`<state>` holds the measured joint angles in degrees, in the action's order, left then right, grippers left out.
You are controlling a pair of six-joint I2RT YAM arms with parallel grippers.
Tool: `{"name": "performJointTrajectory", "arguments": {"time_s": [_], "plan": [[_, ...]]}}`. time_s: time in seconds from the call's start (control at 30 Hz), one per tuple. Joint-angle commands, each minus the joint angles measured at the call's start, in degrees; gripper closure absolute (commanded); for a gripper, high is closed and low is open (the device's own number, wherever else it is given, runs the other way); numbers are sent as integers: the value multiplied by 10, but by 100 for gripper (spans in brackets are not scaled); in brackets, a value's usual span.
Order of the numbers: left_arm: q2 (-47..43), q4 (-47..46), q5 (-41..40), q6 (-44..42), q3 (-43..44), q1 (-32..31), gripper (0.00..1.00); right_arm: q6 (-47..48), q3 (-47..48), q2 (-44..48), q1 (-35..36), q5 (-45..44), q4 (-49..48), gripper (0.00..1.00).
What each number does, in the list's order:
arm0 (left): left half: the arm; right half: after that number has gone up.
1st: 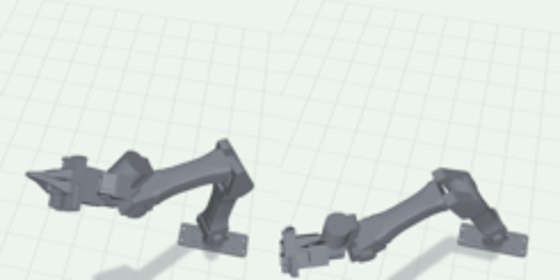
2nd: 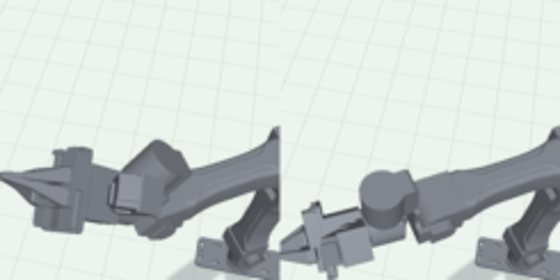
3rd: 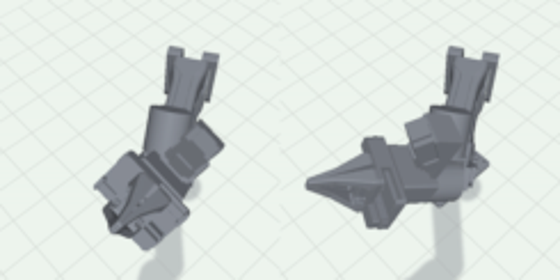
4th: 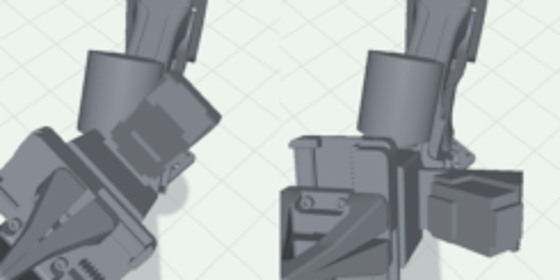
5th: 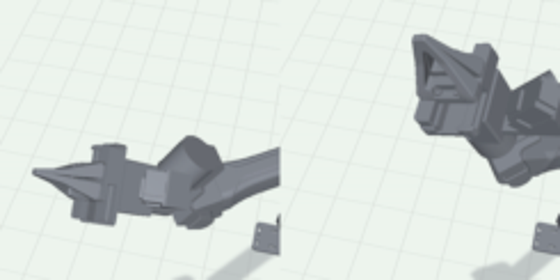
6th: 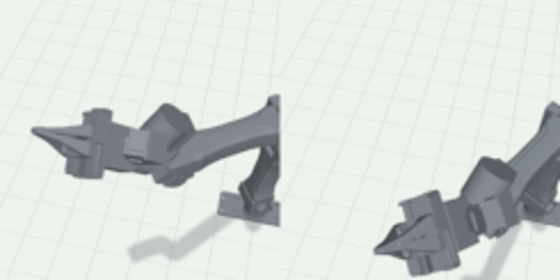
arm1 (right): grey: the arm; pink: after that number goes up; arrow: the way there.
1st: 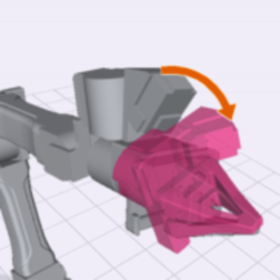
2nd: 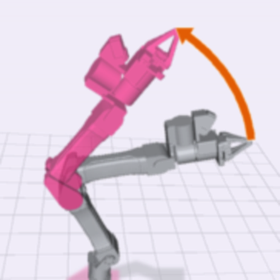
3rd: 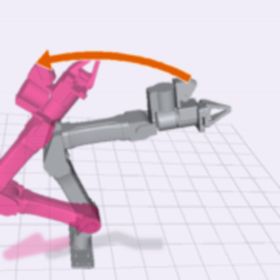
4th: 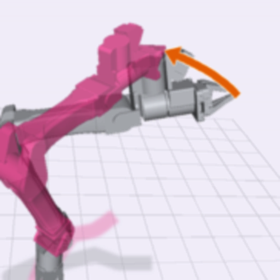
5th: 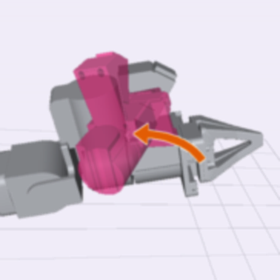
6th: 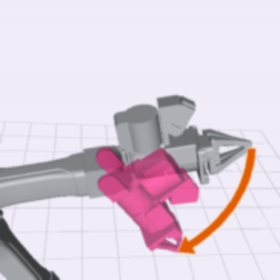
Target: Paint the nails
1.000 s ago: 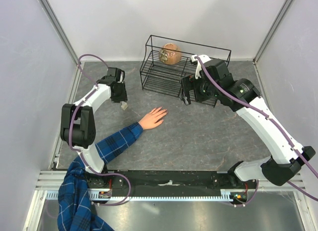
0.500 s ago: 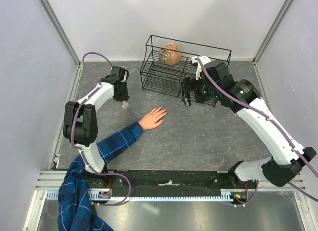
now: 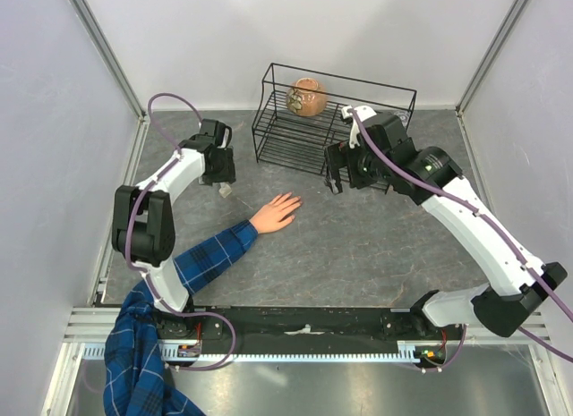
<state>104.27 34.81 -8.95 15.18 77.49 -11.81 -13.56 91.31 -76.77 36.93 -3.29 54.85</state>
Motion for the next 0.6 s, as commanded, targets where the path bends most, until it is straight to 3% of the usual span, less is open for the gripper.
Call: {"name": "performJointTrajectory", "arguments": {"time_s": [0.0,0.23,0.37,0.57], "plan": [[-85,37,2,41,35,4,33,13,-12,-45,17,-29,-72,2],[-227,145,-28,158,1,38,35,7,21,-167,105,-115,-221,2],[-317,235,-100,221,-29,41,35,-13,69,-273,151,-143,-287,2],[-421,307,-110,274,-52,41,37,-23,177,-425,198,-188,-348,10]]}}
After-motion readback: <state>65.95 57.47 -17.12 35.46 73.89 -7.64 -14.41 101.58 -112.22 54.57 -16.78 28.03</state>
